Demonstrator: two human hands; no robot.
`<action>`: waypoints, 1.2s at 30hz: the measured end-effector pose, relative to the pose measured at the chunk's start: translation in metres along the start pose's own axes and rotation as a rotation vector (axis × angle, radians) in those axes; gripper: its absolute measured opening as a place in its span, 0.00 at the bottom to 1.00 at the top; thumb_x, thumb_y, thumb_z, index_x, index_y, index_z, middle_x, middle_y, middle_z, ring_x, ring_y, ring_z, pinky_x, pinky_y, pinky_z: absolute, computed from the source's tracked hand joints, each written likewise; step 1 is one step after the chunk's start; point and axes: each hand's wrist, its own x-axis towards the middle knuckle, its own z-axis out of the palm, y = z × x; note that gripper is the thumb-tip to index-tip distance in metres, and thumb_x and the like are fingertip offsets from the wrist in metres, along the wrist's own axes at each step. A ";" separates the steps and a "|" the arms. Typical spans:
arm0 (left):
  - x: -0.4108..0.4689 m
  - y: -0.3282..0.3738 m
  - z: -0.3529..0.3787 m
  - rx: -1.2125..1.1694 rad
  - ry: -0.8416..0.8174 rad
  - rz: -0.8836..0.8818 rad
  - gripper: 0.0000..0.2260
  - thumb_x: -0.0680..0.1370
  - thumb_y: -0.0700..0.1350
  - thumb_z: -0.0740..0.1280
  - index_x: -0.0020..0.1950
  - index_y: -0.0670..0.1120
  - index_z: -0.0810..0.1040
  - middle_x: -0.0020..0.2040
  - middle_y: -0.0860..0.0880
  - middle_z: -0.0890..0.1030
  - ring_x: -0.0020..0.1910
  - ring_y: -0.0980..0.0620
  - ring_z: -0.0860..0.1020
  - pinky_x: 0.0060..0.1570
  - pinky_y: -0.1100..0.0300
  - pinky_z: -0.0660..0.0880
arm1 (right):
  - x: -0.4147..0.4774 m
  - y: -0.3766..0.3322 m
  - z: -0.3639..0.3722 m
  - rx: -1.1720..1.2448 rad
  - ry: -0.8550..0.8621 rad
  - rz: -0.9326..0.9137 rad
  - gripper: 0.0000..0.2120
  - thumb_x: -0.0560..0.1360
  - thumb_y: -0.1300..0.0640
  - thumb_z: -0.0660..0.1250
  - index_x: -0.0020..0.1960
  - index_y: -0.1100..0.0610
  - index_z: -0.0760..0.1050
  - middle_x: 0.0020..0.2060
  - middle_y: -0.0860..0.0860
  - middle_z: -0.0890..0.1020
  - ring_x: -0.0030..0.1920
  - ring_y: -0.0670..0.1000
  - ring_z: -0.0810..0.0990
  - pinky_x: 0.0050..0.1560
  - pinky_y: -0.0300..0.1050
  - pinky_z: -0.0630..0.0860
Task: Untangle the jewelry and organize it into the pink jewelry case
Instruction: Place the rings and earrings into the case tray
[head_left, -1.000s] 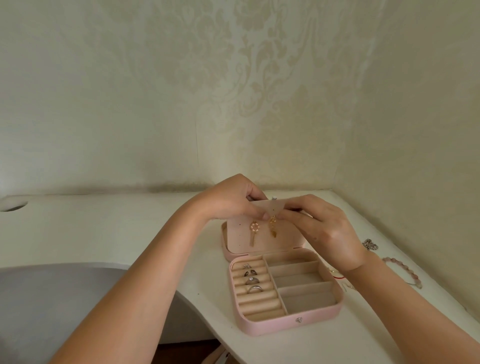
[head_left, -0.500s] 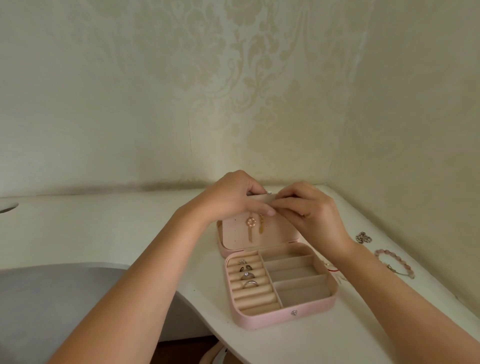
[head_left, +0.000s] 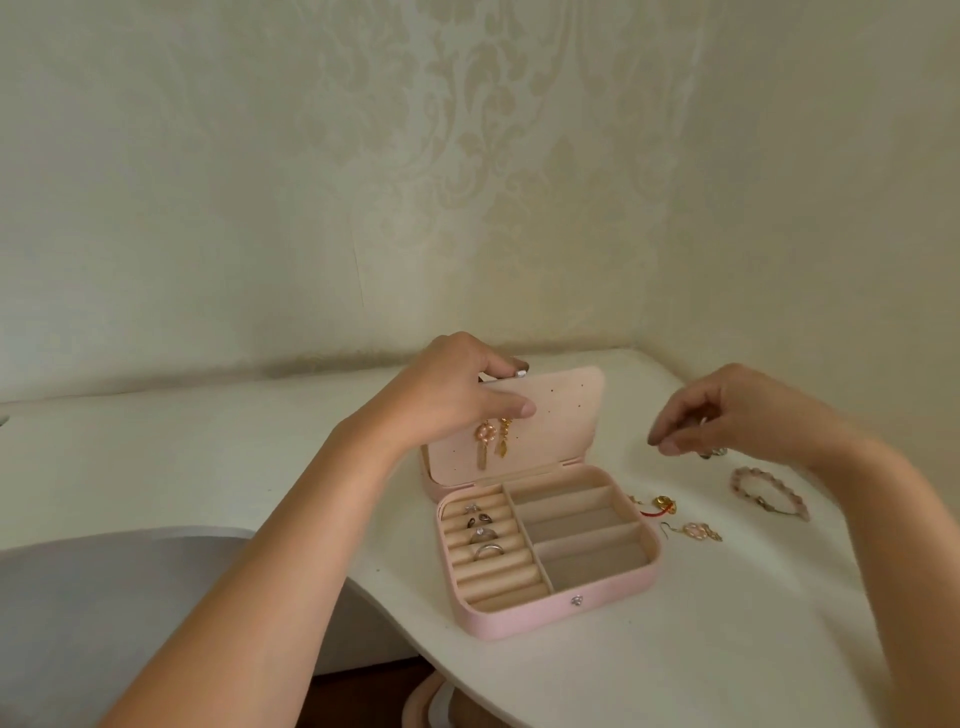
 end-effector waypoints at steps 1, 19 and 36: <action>0.001 0.000 0.000 0.000 -0.005 -0.001 0.03 0.71 0.45 0.76 0.43 0.49 0.86 0.55 0.59 0.81 0.50 0.63 0.78 0.48 0.67 0.72 | -0.005 0.005 -0.003 -0.057 -0.011 0.052 0.09 0.66 0.61 0.78 0.35 0.47 0.84 0.31 0.49 0.83 0.31 0.43 0.75 0.36 0.36 0.70; 0.015 0.012 -0.006 -0.088 0.058 -0.360 0.16 0.66 0.43 0.79 0.51 0.40 0.83 0.46 0.46 0.82 0.44 0.50 0.78 0.42 0.63 0.68 | -0.003 0.004 0.035 -0.483 -0.324 0.211 0.03 0.67 0.52 0.76 0.39 0.49 0.84 0.38 0.47 0.85 0.38 0.45 0.78 0.42 0.41 0.74; 0.019 0.040 -0.015 0.198 -0.050 -0.393 0.19 0.68 0.43 0.78 0.58 0.43 0.81 0.51 0.48 0.81 0.48 0.50 0.76 0.47 0.64 0.69 | -0.016 0.000 0.014 0.106 -0.137 -0.005 0.08 0.70 0.68 0.71 0.43 0.57 0.79 0.35 0.55 0.85 0.33 0.49 0.78 0.38 0.40 0.74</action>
